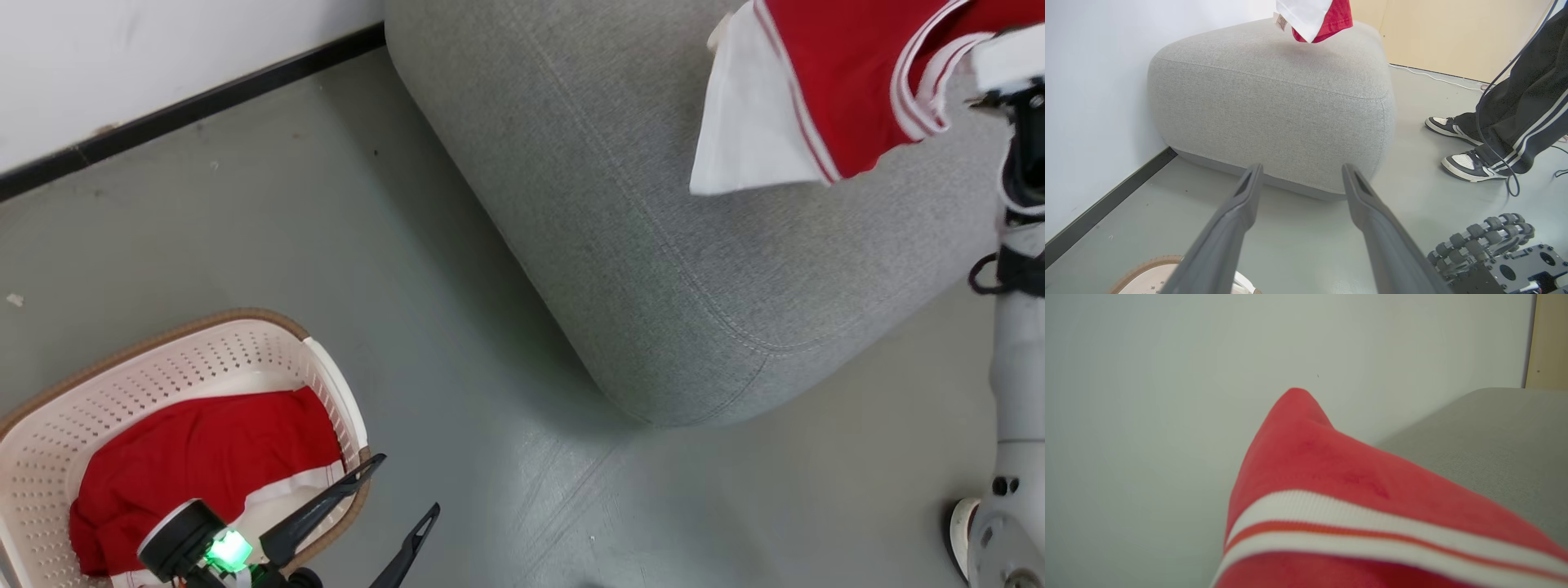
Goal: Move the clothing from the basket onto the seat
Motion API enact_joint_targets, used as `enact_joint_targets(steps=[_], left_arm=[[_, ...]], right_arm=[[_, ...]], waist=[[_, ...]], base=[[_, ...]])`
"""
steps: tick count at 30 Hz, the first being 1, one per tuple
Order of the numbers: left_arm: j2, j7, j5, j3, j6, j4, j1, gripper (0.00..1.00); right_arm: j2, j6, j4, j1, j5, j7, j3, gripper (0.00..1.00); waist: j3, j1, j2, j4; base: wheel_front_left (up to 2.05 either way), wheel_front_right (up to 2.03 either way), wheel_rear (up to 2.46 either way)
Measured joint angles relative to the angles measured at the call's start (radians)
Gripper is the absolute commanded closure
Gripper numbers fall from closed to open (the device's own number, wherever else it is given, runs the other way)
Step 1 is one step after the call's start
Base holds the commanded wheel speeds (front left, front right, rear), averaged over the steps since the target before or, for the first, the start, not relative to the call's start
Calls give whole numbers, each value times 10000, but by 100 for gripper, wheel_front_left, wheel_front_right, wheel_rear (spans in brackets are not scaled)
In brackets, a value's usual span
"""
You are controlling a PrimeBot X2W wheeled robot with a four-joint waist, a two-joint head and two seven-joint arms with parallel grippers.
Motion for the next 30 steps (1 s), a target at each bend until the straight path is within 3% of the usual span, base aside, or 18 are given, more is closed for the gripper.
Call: enact_joint_targets(steps=[16,30], left_arm=[[533,-10,40,500,8,-821,347,0],[1028,-12,125,840,0,-1333,361,0]], right_arm=[[-40,0,1070,-1851,-1937,69,-2460,100],[2,2,2111,-2034,-3917,-142,-4546,100]], waist=[[1016,0,0,497],[1927,0,0,976]], base=[[0,0,0],[0,0,0]])
